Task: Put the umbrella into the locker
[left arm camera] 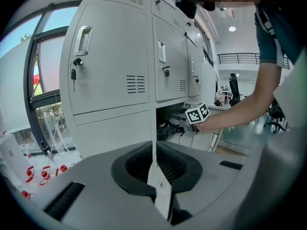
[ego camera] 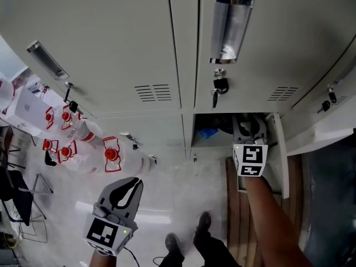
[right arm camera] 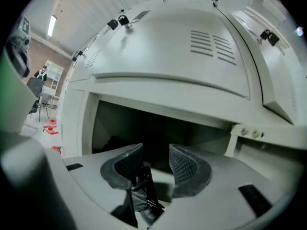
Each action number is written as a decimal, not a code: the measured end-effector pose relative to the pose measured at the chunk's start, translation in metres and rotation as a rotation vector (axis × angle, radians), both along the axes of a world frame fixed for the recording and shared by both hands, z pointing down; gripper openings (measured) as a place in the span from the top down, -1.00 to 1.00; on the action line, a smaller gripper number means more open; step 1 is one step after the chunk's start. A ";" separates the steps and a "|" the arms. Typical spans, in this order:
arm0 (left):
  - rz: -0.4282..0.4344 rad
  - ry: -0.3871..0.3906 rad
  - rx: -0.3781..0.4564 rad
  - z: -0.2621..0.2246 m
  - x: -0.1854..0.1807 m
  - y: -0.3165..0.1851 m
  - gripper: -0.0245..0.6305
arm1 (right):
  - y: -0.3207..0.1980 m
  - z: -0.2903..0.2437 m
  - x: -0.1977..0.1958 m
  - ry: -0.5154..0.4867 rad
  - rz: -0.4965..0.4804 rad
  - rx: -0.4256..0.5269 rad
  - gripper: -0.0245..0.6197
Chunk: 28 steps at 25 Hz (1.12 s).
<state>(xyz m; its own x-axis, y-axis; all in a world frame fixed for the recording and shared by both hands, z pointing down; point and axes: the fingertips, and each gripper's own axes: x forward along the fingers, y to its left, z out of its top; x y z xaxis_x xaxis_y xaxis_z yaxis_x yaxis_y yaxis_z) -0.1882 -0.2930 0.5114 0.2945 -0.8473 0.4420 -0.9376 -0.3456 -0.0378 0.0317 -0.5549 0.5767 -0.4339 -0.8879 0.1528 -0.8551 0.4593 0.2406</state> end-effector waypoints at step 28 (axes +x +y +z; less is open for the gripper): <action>0.081 -0.065 0.291 -0.244 -0.029 0.156 0.80 | 0.340 -0.312 -0.030 -0.142 -0.479 -0.143 0.70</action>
<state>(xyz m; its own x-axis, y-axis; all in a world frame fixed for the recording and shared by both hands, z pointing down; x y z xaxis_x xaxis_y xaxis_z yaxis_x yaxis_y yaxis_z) -0.2172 -0.1370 0.2669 0.3451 -0.9160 0.2048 -0.9000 -0.3848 -0.2048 0.0017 -0.2144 0.2652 -0.8118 -0.5591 0.1682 -0.5606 0.8270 0.0433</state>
